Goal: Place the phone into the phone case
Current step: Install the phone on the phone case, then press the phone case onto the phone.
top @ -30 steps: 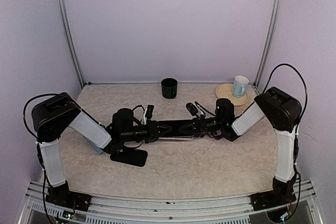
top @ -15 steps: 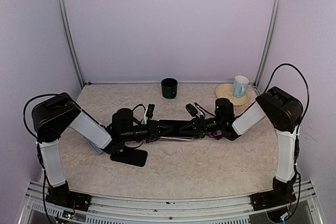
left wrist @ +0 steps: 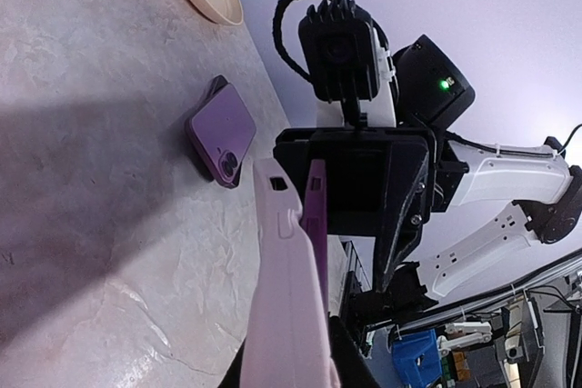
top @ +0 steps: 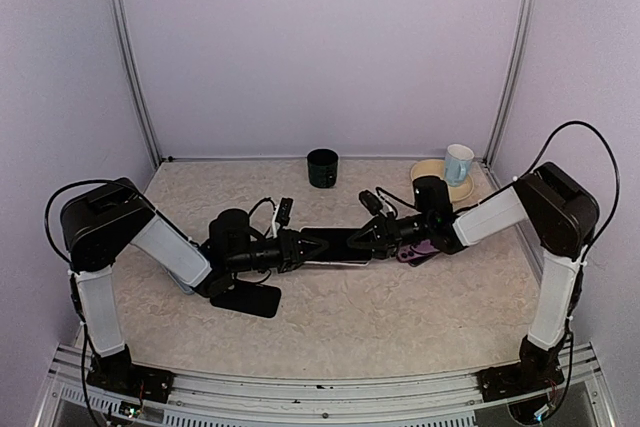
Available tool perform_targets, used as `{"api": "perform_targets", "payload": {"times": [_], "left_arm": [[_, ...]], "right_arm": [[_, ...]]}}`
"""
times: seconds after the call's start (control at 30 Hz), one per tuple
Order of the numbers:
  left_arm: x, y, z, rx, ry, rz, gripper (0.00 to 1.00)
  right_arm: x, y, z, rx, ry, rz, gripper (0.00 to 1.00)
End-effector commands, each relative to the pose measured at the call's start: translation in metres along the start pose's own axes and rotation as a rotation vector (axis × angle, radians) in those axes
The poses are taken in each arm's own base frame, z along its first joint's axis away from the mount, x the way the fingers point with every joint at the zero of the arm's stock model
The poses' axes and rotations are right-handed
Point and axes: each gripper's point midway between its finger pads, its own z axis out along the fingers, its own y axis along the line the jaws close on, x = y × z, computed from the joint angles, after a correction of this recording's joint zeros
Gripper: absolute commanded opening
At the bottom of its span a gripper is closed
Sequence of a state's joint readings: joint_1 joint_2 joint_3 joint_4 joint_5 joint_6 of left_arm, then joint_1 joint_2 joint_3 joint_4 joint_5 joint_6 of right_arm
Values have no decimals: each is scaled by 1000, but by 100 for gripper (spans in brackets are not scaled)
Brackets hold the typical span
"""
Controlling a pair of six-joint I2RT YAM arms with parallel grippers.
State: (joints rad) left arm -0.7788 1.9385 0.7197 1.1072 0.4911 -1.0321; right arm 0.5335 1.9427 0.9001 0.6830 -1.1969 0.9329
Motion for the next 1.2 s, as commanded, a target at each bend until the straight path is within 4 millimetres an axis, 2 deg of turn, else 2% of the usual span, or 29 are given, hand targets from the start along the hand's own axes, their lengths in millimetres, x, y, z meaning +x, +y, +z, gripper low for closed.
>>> {"api": "perform_targets", "payload": {"times": [0.0,0.23,0.57,0.9,1.17], "left_arm": [[-12,-21,-10,76,-39,53,0],[-20,-33,-20,118,-62,69,0],[-21,-69,-30,243,-48,158,0],[-11,-89,-37,327,-15,206,0],[-2,-103,-32,384,29,236,0]], "right_arm": [[-10,3,-17,78,-6,-38,44],[-14,17,-37,173,-35,-83,45],[-10,35,-60,208,-90,-147,47],[-6,51,-62,164,-92,-213,54],[-1,71,-59,50,-84,-238,53]]}}
